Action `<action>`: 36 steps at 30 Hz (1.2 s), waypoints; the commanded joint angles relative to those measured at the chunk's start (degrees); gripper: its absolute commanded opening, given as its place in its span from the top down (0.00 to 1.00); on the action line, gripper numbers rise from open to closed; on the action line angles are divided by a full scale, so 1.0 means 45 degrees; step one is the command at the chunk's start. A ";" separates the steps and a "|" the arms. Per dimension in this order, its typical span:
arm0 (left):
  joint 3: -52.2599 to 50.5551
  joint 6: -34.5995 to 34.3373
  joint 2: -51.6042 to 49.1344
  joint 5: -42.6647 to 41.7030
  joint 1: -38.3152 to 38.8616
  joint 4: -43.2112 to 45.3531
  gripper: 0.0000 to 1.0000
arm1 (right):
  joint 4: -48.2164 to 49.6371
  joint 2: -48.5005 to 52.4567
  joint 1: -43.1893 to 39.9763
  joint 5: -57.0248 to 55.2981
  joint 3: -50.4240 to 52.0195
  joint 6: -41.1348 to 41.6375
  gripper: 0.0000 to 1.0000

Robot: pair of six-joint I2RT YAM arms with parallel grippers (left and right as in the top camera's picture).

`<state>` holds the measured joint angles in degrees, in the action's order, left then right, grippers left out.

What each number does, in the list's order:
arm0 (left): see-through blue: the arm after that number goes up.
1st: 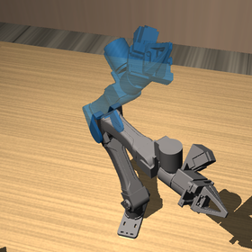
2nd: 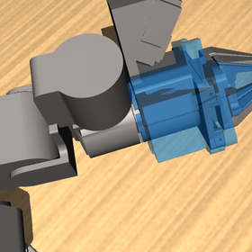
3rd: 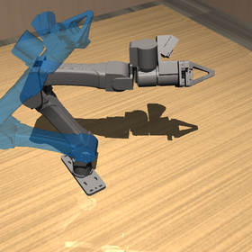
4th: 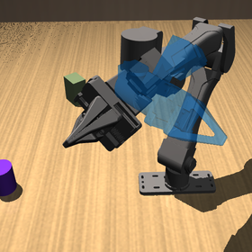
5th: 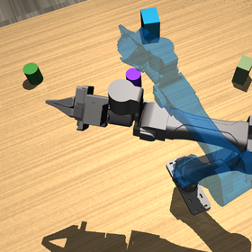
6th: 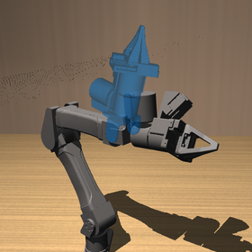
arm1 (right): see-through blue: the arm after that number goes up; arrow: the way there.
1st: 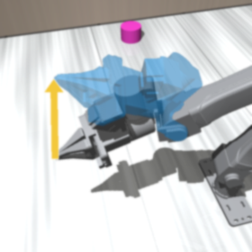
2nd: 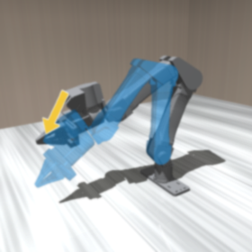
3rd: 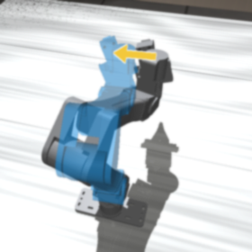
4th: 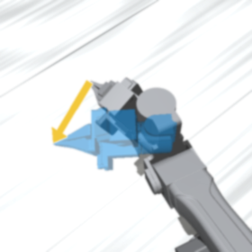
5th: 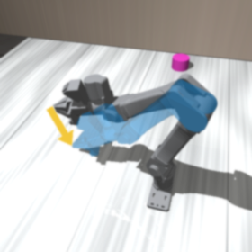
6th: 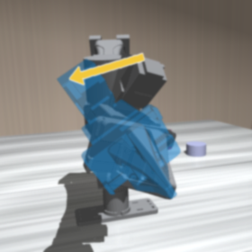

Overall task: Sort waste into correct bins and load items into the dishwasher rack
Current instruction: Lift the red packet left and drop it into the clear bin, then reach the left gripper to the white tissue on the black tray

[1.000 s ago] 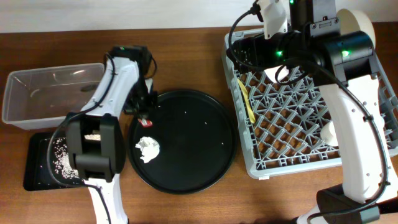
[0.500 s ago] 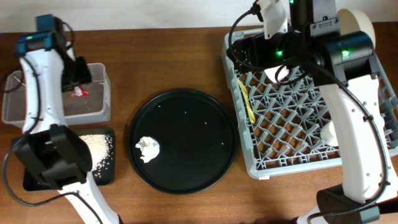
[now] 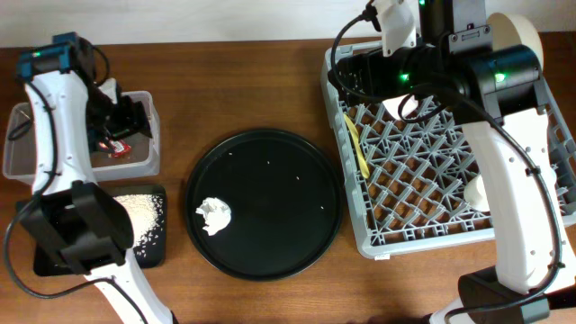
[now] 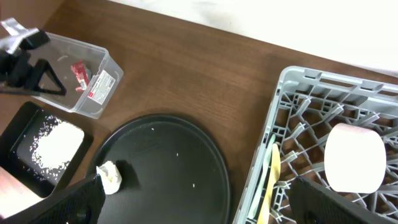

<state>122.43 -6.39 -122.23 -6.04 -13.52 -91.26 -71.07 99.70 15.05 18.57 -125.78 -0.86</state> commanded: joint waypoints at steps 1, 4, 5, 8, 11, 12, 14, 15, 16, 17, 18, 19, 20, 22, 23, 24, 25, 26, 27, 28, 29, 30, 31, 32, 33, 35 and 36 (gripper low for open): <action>0.0277 0.0563 0.0976 -0.0257 0.1117 -0.1214 0.20 | 0.0034 0.0044 0.0068 0.0155 -0.0029 -0.0044 0.02; -0.0461 0.0568 0.1753 -0.0228 0.2341 -0.1214 0.19 | 0.0034 0.0044 0.0068 0.0155 -0.0029 -0.0044 0.02; -0.0908 0.0427 0.2001 -0.0146 0.2822 -0.1214 0.19 | 0.0034 0.0044 0.0068 0.0160 -0.0029 -0.0044 0.02; -0.2254 -0.0612 0.2356 0.1248 0.4104 -0.1166 0.19 | 0.0034 0.0044 0.0068 0.0155 -0.0029 -0.0044 0.02; -0.4022 -0.1292 0.2385 0.2254 0.5314 -0.0515 0.13 | 0.0034 0.0044 0.0068 0.0160 -0.0029 -0.0044 0.02; -0.4847 -0.1297 0.2385 0.2200 0.5688 -0.0019 0.08 | 0.0034 0.0044 0.0068 0.0155 -0.0029 -0.0044 0.02; -0.6217 -0.1292 0.2385 0.2205 0.6217 0.0899 0.03 | 0.0034 0.0044 0.0068 0.0155 -0.0029 -0.0044 0.02; -0.6883 -0.1297 0.2385 0.2123 0.6411 0.1307 0.02 | 0.0034 0.0044 0.0068 0.0155 -0.0029 -0.0044 0.02; -0.7344 -0.1292 0.2385 0.2001 0.6523 0.1540 0.01 | 0.0034 0.0044 0.0068 0.0160 -0.0029 -0.0044 0.02; -0.7898 -0.1292 0.2385 0.1787 0.6615 0.1802 0.01 | 0.0034 0.0044 0.0068 0.0160 -0.0029 -0.0044 0.02; -0.8276 -0.1287 0.2385 0.1588 0.6654 0.1982 0.01 | 0.0034 0.0044 0.0068 0.0155 -0.0029 -0.0044 0.02; -0.8728 -0.1277 0.2380 0.1365 0.6664 0.2283 0.01 | 0.0034 0.0044 0.0068 0.0155 -0.0029 -0.0044 0.02; -0.9209 -0.1195 0.2385 0.1243 0.6664 0.2793 0.01 | 0.0034 0.0044 0.0068 0.0155 -0.0029 -0.0044 0.02; -0.9758 -0.0894 0.2380 0.1180 0.6659 0.3653 0.01 | 0.0034 0.0044 0.0068 0.0160 -0.0029 -0.0044 0.02; -0.9991 -0.0899 0.2380 0.0991 0.6664 0.4041 0.01 | 0.0034 0.0044 0.0068 0.0160 -0.0029 -0.0044 0.02; -1.0185 -0.0899 0.2380 0.0695 0.6664 0.4294 0.07 | 0.0034 0.0044 0.0068 0.0155 -0.0029 -0.0044 0.02; -1.0452 -0.0899 0.2380 0.0267 0.6674 0.4571 0.18 | 0.0034 0.0044 0.0068 0.0155 -0.0029 -0.0044 0.02; -1.0744 -0.0903 0.2380 0.0015 0.6674 0.4838 0.24 | 0.0034 0.0044 0.0068 0.0155 -0.0029 -0.0044 0.02; -1.1069 -0.0899 0.2380 0.0010 0.6674 0.5085 0.25 | 0.0034 0.0044 0.0068 0.0155 -0.0029 -0.0044 0.02; -1.1327 -0.0903 0.2380 0.0107 0.6674 0.5294 0.26 | 0.0034 0.0044 0.0068 0.0155 -0.0029 -0.0044 0.02; -1.1589 -0.0908 0.2380 0.0204 0.6674 0.5518 0.36 | 0.0034 0.0044 0.0068 0.0155 -0.0029 -0.0044 0.02; -1.1788 -0.0937 0.2380 0.0189 0.6654 0.5634 0.55 | 0.0034 0.0044 0.0068 0.0155 -0.0029 -0.0044 0.02; -1.1778 -0.0991 0.2380 0.0199 0.6625 0.5591 0.74 | 0.0034 0.0044 0.0068 0.0155 -0.0029 -0.0044 0.02; -1.1604 -0.0991 0.2390 0.0199 0.6572 0.5411 0.89 | 0.0034 0.0044 0.0068 0.0160 -0.0029 -0.0044 0.02; -1.1336 -0.1025 0.2424 0.0189 0.6494 0.5139 0.99 | 0.0034 0.0044 0.0068 0.0155 -0.0029 -0.0044 0.02; -1.0501 -0.1248 0.2560 0.0194 0.6261 0.4289 1.00 | 0.0034 0.0044 0.0068 0.0155 -0.0029 -0.0044 0.02; -0.9991 -0.1243 0.2681 0.0204 0.6115 0.3842 1.00 | 0.0034 0.0044 0.0068 0.0160 -0.0029 -0.0044 0.02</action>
<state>71.22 -10.83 -111.24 -4.34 16.03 -69.82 -71.09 99.70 15.05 18.57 -125.78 -0.89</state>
